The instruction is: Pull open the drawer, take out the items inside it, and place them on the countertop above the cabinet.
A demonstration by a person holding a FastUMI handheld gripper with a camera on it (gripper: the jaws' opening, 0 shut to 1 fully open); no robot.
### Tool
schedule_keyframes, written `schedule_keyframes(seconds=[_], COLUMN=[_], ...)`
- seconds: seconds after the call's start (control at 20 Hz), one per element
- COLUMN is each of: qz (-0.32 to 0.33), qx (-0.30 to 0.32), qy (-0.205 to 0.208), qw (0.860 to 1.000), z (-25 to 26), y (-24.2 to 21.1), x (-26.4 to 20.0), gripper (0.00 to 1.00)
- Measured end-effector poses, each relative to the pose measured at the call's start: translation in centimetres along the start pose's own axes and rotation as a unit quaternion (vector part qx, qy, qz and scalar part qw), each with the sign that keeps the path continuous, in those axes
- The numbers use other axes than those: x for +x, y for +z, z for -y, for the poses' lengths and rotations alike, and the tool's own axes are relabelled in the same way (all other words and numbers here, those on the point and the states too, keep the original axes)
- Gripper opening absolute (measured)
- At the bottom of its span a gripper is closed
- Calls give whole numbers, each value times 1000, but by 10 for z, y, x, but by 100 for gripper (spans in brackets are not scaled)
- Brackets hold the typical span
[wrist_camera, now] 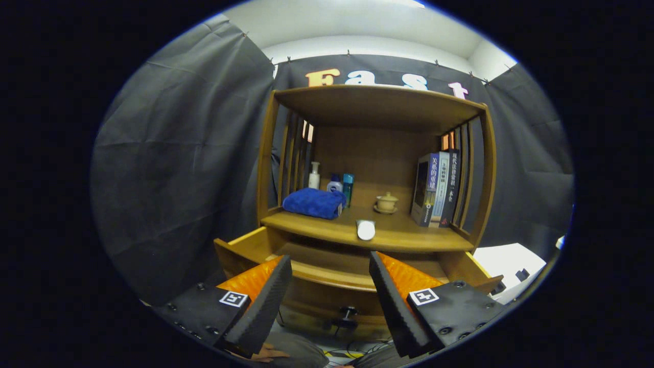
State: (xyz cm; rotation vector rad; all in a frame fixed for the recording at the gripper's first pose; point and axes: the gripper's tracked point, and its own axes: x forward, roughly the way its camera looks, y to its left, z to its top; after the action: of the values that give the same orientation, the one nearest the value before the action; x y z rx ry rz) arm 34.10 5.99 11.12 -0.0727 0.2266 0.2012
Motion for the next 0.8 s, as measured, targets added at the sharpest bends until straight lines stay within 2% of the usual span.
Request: schedule_keyframes(seconds=[0.25, 0.55, 0.8], qz=[-23, -41, -51], qx=[26, 17, 32], qy=[-30, -46, -55], qw=[999, 998, 997], z=[14, 18, 22], y=[-41, -72, -81], x=[3, 10, 32], gripper=[99, 99, 99])
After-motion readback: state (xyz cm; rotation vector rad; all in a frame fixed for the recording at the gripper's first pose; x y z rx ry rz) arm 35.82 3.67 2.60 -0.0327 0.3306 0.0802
